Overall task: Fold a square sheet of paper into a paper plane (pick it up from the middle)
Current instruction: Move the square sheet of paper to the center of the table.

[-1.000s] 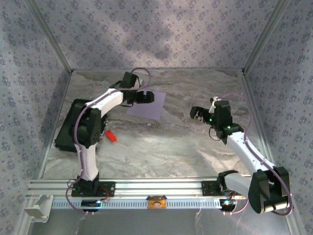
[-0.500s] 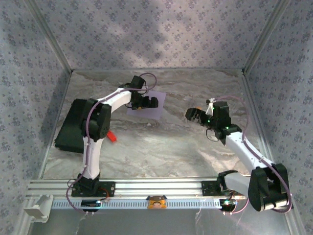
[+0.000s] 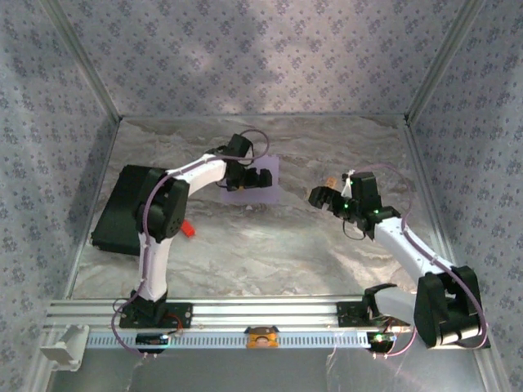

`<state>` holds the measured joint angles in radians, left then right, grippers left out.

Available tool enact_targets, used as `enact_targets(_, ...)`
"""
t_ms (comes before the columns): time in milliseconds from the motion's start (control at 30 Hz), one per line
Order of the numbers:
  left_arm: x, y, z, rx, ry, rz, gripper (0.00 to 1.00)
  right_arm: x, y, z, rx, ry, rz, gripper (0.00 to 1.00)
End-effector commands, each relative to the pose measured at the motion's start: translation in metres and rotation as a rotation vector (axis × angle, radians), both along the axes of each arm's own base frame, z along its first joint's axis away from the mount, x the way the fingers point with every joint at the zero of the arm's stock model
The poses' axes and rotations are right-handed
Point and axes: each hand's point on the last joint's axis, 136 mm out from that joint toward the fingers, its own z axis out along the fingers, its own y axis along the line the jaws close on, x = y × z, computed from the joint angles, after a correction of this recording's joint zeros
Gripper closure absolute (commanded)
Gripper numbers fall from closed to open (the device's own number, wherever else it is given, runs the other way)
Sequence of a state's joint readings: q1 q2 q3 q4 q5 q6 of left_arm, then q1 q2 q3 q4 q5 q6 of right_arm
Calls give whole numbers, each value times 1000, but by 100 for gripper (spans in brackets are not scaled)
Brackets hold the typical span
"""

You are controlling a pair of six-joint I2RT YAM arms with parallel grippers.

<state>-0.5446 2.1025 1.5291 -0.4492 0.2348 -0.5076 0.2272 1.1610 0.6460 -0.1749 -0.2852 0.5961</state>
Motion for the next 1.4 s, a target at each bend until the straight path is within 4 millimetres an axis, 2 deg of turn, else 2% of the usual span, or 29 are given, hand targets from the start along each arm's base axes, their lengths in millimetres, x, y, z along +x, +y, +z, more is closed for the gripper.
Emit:
enact_targets(0, -37, -9, -7, 5, 59, 63, 0, -9, -11, 7, 8, 44, -74, 1)
enact_targets(167, -72, -19, -6, -27, 56, 145, 0, -16, -3, 14, 107, 9, -41, 1)
enact_targets(300, -94, -27, 14, -34, -10, 146, 0, -20, -5, 13, 118, 25, -62, 1)
enact_targets(500, -87, -16, 62, 20, -203, 77, 0, -24, 0, 14, 137, 17, -35, 1)
enact_targets(633, -75, -5, 74, 109, -285, 49, 0, -22, 2, 18, 157, -26, -39, 1)
enact_targets(767, -71, -2, 66, 128, -231, 37, 0, -22, 3, 21, 161, -57, -42, 1)
enact_targets(867, -66, -13, 51, -11, -90, 29, 0, -22, 4, 21, 164, -53, -45, 1)
enact_targets(967, -58, -18, 43, -81, -52, 56, 0, -23, 4, 20, 167, -48, -47, 1)
enact_targets(1133, -50, -24, 40, -63, -36, 55, 1, -25, 5, 16, 164, -33, -54, 1)
enact_targets(1367, -46, -28, 20, -21, 33, 63, 3, -24, 6, 13, 162, -16, -59, 1)
